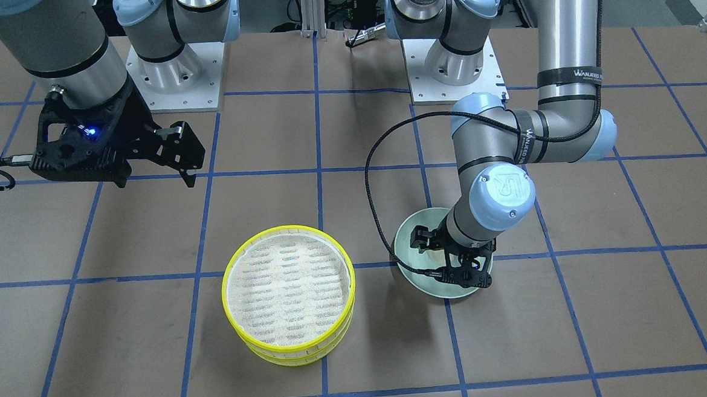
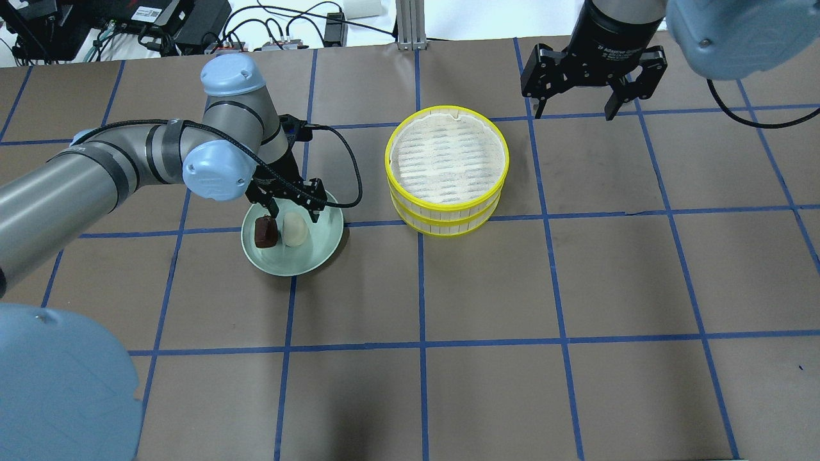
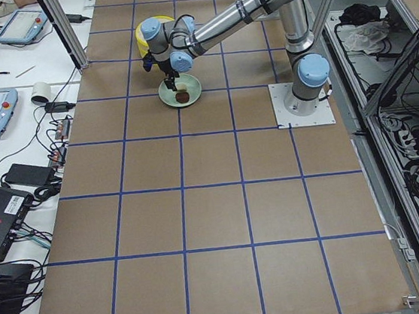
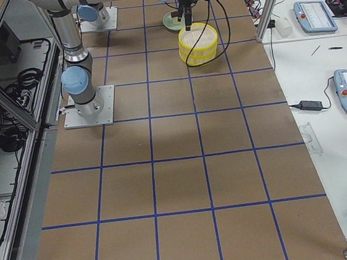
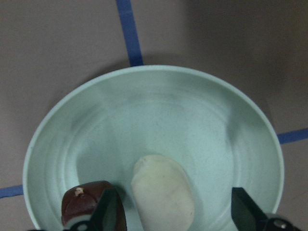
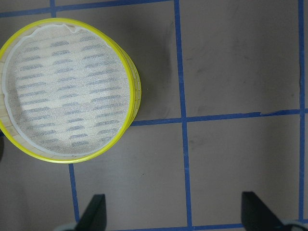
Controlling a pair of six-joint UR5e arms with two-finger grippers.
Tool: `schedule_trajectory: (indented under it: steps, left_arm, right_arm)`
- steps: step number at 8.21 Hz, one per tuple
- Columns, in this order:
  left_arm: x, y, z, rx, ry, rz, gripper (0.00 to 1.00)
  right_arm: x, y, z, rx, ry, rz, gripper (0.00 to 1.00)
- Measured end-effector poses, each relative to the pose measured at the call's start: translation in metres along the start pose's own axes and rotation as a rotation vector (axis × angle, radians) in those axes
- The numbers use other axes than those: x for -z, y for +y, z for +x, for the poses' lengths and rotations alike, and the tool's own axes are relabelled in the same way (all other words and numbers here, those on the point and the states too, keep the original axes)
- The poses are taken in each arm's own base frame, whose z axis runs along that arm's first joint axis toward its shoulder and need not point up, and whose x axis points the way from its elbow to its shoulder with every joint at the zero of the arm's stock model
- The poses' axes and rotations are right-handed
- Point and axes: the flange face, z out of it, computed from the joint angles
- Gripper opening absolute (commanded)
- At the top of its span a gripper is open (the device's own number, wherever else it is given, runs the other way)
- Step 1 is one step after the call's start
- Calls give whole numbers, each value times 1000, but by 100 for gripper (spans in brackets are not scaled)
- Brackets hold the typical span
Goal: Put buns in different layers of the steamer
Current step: 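Lower the left gripper and grasp the white bun on the plate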
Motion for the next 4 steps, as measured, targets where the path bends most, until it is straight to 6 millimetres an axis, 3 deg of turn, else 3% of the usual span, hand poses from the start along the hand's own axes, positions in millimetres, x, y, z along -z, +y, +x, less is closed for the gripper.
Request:
schedule_trajectory:
  steps: [2, 3, 4]
  left_arm:
    - [-9, -2, 0, -3, 3, -15, 85]
    - [-12, -2, 0, -2, 4, -22, 54]
    - [-15, -3, -1, -1, 5, -27, 16]
  right_arm:
    - [-1, 0, 0, -1, -1, -2, 100]
    - [-1, 0, 0, -1, -2, -3, 100]
    - [-2, 0, 0, -1, -2, -4, 100]
